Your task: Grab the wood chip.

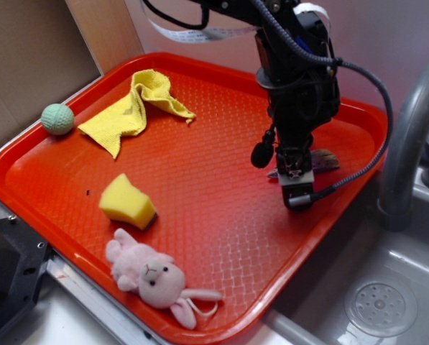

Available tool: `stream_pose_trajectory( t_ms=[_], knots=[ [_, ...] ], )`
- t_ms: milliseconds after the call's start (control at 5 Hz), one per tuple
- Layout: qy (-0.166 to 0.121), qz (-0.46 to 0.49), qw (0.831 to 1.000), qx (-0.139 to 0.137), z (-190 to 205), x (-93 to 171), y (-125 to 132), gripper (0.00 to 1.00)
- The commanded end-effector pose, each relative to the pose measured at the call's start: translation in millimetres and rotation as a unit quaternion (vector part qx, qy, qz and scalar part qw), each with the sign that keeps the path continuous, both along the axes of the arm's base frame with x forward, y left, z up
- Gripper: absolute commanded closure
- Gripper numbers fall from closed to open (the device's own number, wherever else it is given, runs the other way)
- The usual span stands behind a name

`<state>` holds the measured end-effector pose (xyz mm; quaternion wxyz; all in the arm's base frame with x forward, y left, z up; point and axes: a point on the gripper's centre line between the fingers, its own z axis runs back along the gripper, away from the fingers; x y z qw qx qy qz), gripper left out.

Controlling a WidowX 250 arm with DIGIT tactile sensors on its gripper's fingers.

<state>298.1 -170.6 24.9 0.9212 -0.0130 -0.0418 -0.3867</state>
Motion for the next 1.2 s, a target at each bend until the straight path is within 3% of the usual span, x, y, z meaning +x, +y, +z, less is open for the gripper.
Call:
stream_pose_trajectory(
  t_ms=[0,800,1000],
  knots=[
    [-0.030,0.002,1.000,-0.010,15.4,4.7,-20.9,1.00],
    [-0.046,0.016,0.999,-0.019,31.0,-1.3,-9.2,1.00],
    [-0.026,0.082,0.995,-0.050,70.2,-9.5,32.4,1.00]
  ],
)
